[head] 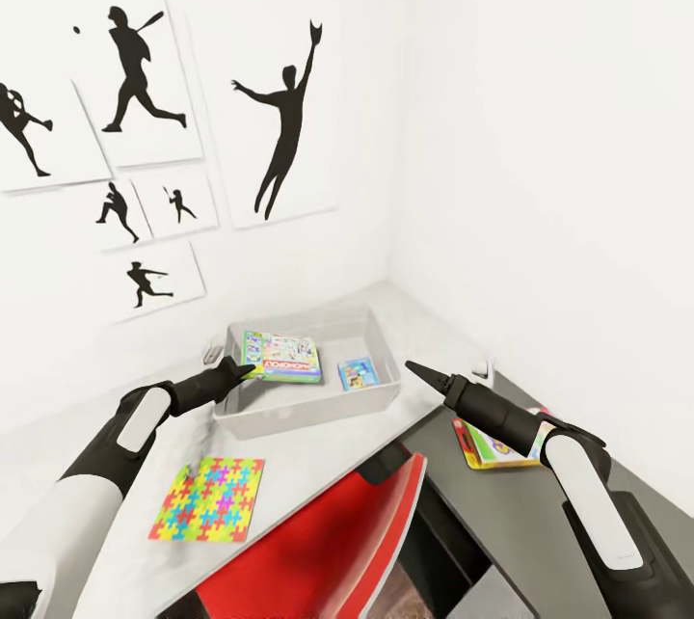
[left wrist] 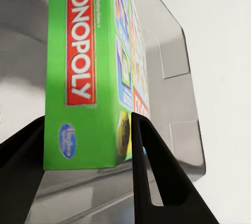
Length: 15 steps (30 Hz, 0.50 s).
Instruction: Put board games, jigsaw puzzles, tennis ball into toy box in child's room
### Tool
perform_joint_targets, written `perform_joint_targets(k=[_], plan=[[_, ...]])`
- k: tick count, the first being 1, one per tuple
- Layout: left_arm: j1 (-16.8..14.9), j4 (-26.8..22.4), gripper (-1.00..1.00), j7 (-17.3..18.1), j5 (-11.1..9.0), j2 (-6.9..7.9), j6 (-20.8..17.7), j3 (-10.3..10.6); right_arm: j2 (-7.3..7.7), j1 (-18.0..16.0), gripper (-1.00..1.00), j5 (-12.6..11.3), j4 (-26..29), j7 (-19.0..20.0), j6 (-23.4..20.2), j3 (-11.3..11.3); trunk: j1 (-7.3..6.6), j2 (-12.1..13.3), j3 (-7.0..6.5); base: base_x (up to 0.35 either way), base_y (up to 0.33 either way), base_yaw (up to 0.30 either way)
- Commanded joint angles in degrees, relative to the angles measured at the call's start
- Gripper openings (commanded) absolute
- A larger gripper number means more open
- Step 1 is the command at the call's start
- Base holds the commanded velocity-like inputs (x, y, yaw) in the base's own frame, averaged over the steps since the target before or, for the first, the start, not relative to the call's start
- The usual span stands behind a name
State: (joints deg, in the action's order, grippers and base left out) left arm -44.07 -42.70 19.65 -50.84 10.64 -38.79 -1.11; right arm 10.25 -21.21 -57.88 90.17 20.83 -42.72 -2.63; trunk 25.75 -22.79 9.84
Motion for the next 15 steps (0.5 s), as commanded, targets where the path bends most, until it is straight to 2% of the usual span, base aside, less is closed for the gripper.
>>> perform_joint_targets(k=[1, 15], plan=[[-0.05, -0.01, -1.0, 0.03, -0.22, 0.01, -0.41, -0.12, 0.03, -0.06, 1.0, -0.04, 0.01, 0.09, -0.18, -0.01, 0.03, -0.13, 0.21, 0.0, 0.0, 0.0], [-0.05, -0.01, -1.0, 0.08, -0.23, 0.13, -0.43, -0.26, 0.03, -0.06, 1.0, -0.04, 0.01, 0.22, -0.18, -0.01, 0.03, -0.13, 1.5, 0.0, 0.0, 0.0]])
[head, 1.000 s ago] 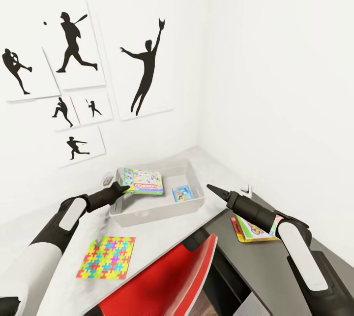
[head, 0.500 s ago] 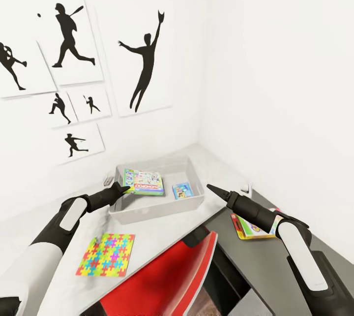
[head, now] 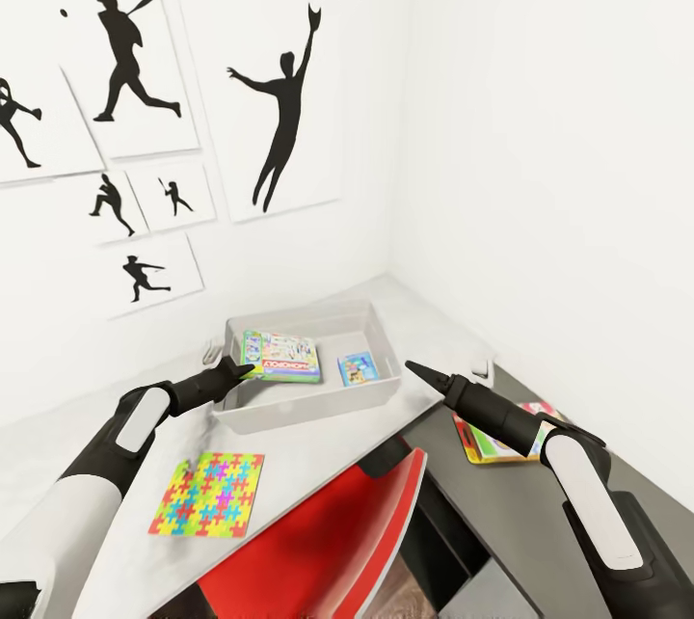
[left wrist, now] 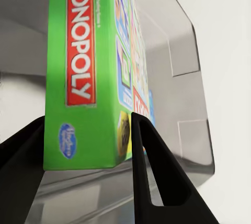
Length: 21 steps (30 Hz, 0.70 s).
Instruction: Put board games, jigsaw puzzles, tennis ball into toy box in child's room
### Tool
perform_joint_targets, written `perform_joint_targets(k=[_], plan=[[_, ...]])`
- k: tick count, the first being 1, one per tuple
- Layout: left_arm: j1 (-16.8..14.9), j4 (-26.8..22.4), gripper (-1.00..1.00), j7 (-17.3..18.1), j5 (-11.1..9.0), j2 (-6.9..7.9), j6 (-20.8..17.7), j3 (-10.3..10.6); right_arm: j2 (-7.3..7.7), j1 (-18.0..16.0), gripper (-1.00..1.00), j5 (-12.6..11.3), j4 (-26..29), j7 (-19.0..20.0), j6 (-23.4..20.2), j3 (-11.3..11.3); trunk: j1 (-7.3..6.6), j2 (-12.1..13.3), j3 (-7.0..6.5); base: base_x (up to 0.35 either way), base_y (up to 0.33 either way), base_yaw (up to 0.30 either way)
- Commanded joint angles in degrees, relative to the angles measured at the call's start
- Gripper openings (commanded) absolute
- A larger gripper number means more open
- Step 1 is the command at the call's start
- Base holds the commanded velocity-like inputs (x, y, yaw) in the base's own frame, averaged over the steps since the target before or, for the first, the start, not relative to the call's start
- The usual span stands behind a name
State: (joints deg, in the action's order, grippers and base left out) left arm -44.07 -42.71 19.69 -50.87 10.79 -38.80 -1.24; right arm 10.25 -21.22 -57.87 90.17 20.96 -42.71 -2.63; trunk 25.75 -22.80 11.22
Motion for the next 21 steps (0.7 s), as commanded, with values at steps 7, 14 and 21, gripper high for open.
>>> perform_joint_targets(k=[7, 14, 21], plan=[[-0.05, -0.01, -1.0, 0.15, -0.27, 0.13, -0.48, -0.23, 0.11, -0.05, 1.0, -0.05, 0.01, 0.25, -0.18, 0.05, 0.03, -0.12, 0.49, 0.0, 0.0, 0.0], [-0.05, -0.05, -1.0, 0.35, -0.34, 0.31, -0.49, -0.25, 0.09, -0.05, 1.0, -0.1, 0.01, 0.06, -0.23, 0.08, 0.03, -0.12, 0.51, 0.0, 0.0, 0.0], [-0.05, -0.09, -1.0, 0.66, -0.37, 0.37, -0.49, -0.25, 0.06, -0.05, 1.0, -0.07, -0.07, 0.05, -0.18, 0.08, 0.03, -0.12, 0.51, 0.0, 0.0, 0.0]])
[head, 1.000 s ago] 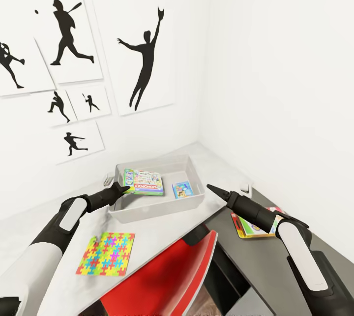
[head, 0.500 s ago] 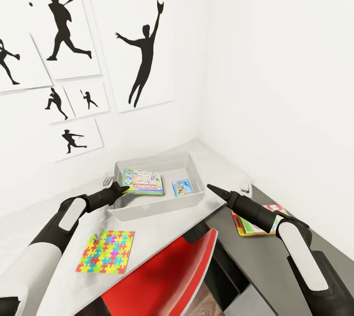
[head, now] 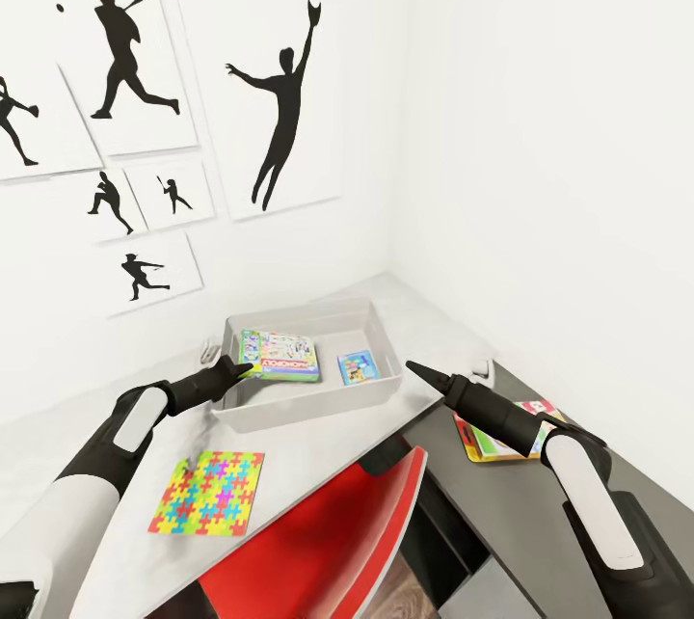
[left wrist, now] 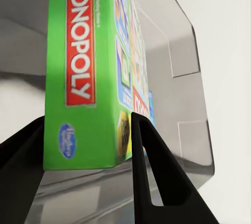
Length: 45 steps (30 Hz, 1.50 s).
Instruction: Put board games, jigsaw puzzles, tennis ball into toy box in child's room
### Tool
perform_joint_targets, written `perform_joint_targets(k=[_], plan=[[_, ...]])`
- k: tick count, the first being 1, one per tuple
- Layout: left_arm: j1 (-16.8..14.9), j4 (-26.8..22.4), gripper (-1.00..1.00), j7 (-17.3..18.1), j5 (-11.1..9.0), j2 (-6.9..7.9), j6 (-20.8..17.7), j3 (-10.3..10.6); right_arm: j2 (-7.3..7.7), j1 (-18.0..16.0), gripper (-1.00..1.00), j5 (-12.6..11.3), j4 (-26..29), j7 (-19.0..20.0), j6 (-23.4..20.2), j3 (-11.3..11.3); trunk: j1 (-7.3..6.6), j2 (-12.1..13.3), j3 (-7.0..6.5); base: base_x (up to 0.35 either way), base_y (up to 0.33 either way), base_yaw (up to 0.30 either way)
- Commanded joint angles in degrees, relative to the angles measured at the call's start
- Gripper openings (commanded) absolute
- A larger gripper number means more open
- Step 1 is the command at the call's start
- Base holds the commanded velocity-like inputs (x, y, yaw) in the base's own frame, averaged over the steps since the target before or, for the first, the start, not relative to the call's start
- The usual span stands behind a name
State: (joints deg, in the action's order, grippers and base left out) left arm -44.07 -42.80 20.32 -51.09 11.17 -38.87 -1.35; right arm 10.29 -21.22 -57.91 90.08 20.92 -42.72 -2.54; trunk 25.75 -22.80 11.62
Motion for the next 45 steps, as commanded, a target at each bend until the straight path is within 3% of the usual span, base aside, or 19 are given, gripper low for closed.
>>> perform_joint_targets(k=[1, 5, 6, 19, 25, 34, 43, 45], plan=[[-0.05, -0.01, -1.0, 0.04, -0.15, -0.01, -0.42, -0.17, 0.02, -0.05, 1.0, -0.03, 0.01, 0.09, -0.17, -0.01, 0.03, -0.12, 0.11, 0.0, 0.0, 0.0], [-0.05, -0.01, -1.0, 0.1, -0.15, -0.01, -0.42, -0.29, 0.0, -0.05, 1.0, -0.07, 0.0, 0.08, -0.17, -0.01, 0.03, -0.12, 0.11, 0.0, 0.0, 0.0], [-0.05, -0.01, 1.0, 0.12, -0.15, -0.01, -0.42, -0.3, 0.0, -0.05, 1.0, -0.08, 0.0, 0.08, -0.17, -0.01, 0.03, -0.12, 0.11, 0.0, 0.0, 0.0], [-0.05, -0.22, 1.0, 0.3, -0.45, 0.45, -1.0, -0.48, 0.02, -0.05, 1.0, -0.05, 0.0, 0.08, -0.17, -0.01, 0.03, -0.12, 0.11, 0.0, 0.0, 0.0], [-0.05, -0.5, 1.0, 1.7, -1.06, 3.14, -2.57, -0.72, 0.05, -0.05, 1.0, -0.04, 0.0, 0.1, -0.17, -0.01, 0.03, -0.12, 0.11, 0.0, 0.0, 0.0], [0.02, -0.53, 1.0, 16.96, -1.14, 7.95, -7.42, -3.03, 0.03, -0.05, 1.0, -0.03, 0.0, 0.16, -0.17, -0.04, 0.03, -0.12, 0.11, 0.0, 0.0, 0.0], [0.15, -0.53, 1.0, 36.09, -0.79, 9.82, -13.1, -3.27, 0.05, -0.05, 1.0, -0.03, 0.0, 0.16, -0.17, -0.1, 0.03, -0.12, 0.11, 0.0, 0.0, 0.0], [0.28, -0.55, 1.0, 39.8, -0.59, 11.25, -13.45, -3.11, 0.07, -0.05, 1.0, -0.02, 0.0, 0.2, -0.19, -0.06, 0.03, -0.12, 0.11, 0.0, 0.0, 0.0]])
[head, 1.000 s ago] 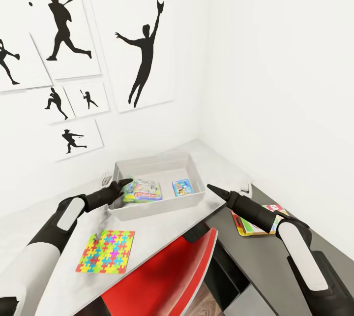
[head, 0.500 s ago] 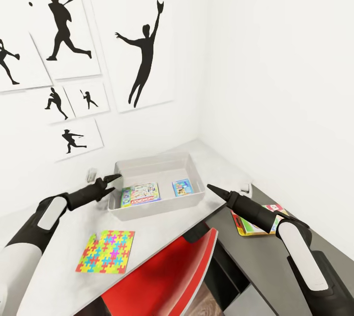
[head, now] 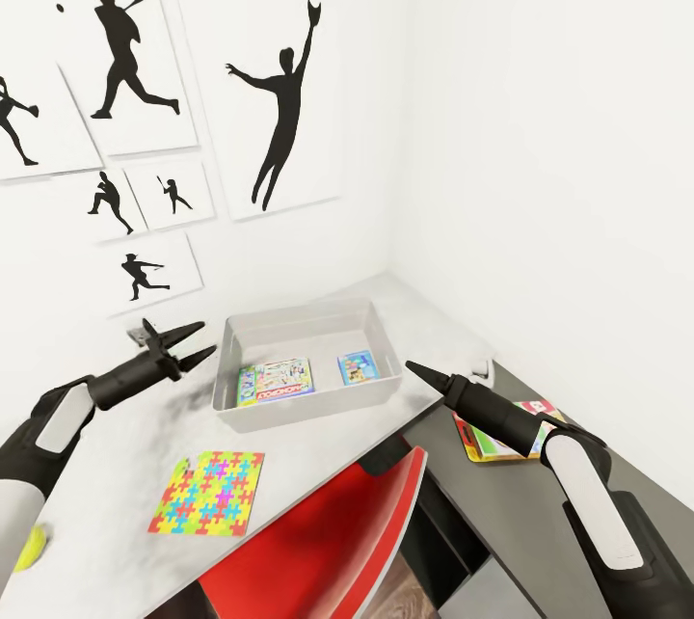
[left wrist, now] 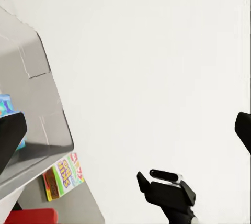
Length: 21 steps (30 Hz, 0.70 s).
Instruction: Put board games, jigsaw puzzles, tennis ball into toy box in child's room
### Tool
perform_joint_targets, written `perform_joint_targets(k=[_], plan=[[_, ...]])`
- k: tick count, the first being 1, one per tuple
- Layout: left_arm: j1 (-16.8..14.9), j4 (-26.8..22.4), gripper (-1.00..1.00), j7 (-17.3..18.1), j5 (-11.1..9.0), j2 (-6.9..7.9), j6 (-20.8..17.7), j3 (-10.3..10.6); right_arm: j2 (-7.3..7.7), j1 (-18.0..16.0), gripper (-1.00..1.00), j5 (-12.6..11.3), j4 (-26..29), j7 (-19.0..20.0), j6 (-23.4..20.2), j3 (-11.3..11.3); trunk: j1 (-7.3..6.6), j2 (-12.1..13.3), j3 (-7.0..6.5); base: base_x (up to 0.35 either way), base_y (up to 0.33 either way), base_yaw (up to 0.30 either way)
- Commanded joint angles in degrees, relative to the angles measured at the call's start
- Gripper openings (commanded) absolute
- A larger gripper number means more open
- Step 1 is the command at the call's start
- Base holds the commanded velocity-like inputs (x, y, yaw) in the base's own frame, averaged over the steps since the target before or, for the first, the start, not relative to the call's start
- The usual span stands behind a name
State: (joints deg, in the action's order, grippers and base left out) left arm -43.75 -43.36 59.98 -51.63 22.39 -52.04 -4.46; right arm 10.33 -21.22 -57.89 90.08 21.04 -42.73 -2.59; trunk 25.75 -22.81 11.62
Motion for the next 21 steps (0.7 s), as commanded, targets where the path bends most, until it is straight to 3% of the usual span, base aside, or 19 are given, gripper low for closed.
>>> perform_joint_targets(k=[1, 7, 13, 21], plan=[[0.02, 0.02, 1.0, 0.81, -0.03, 0.41, -0.32, 0.03, 0.03, -0.05, 1.0, -0.04, 0.01, 0.08, -0.17, -0.02, 0.03, -0.11, 0.11, 0.0, 0.0, 0.0], [2.3, 0.25, 1.0, 7.11, 0.12, 5.56, -0.38, 0.07, 0.08, -0.05, 1.0, -0.03, 0.07, 0.2, -0.17, 0.03, 0.03, -0.11, 0.11, 0.0, 0.0, 0.0], [6.68, 0.68, 1.0, 20.95, 0.31, 10.87, 0.86, -0.76, 0.11, 0.06, 1.0, -0.08, 0.1, 0.57, -0.16, 0.24, 0.03, -0.11, 0.05, 0.0, 0.0, -0.023], [7.64, 0.84, 1.0, 23.48, 0.39, 11.65, 1.46, -0.96, 0.05, 0.12, 1.0, -0.11, 0.1, 0.67, -0.16, 0.22, 0.03, -0.11, -0.48, -0.13, 0.0, -0.152]])
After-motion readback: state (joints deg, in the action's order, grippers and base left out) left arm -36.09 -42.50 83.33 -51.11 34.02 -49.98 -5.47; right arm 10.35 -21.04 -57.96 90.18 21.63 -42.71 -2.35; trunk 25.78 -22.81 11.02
